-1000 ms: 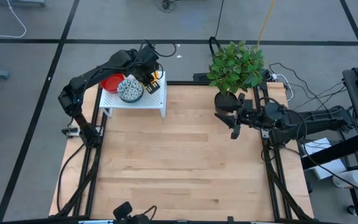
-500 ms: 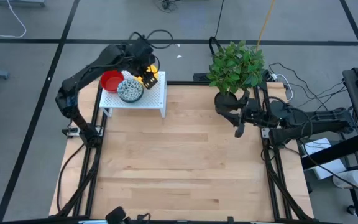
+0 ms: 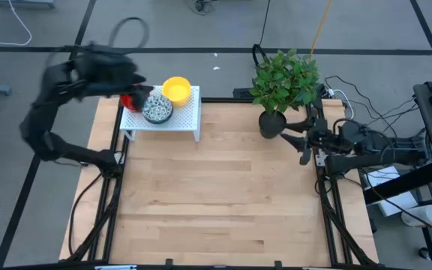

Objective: Pick & Place Mini bowls
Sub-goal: Return to Home Position

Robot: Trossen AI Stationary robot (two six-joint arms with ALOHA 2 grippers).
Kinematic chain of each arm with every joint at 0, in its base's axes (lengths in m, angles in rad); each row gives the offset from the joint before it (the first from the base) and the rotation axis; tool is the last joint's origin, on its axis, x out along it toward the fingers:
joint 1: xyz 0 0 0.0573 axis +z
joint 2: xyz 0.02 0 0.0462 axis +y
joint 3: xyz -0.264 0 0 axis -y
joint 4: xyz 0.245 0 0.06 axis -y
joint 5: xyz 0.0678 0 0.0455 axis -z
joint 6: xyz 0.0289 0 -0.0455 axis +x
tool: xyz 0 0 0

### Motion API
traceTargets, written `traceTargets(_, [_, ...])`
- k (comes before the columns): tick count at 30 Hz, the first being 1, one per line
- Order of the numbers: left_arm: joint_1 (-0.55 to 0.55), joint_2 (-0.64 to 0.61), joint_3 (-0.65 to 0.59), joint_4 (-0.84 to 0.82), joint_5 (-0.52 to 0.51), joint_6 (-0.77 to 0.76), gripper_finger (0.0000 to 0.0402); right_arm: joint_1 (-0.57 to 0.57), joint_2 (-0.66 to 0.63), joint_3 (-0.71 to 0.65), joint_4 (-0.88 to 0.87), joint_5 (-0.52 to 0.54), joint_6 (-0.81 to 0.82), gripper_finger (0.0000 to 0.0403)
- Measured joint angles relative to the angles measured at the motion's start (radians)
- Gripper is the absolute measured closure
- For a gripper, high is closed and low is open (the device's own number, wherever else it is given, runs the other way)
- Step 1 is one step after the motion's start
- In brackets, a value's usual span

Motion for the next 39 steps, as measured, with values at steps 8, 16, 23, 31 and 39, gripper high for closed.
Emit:
traceTargets(8, [-0.034, -0.185, 0.0, -0.002, 0.0, -0.086, 0.0215, 0.0, -0.047, -0.357, 0.576, 0.076, 0.07, 0.0248])
traceTargets(16, [-0.053, -0.304, 0.0, 0.027, 0.0, -0.073, 0.0215, 0.0, -0.027, -0.684, 1.203, 0.163, 0.167, 0.0248])
traceTargets(23, [-0.053, -0.361, -0.084, -0.003, 0.009, -0.064, 0.0215, 0.001, -0.026, -0.696, 1.139, 0.221, 0.114, 0.0248])
traceTargets(31, [-0.053, -0.512, -0.448, 0.199, 0.08, -0.056, 0.0215, 0.001, -0.026, -0.698, 0.927, 0.26, 0.158, 0.0248])
traceTargets(39, [-0.053, -0.693, -0.873, 0.486, 0.243, -0.101, 0.0215, 0.001, -0.026, -0.698, 0.821, 0.26, 0.3, 0.0248])
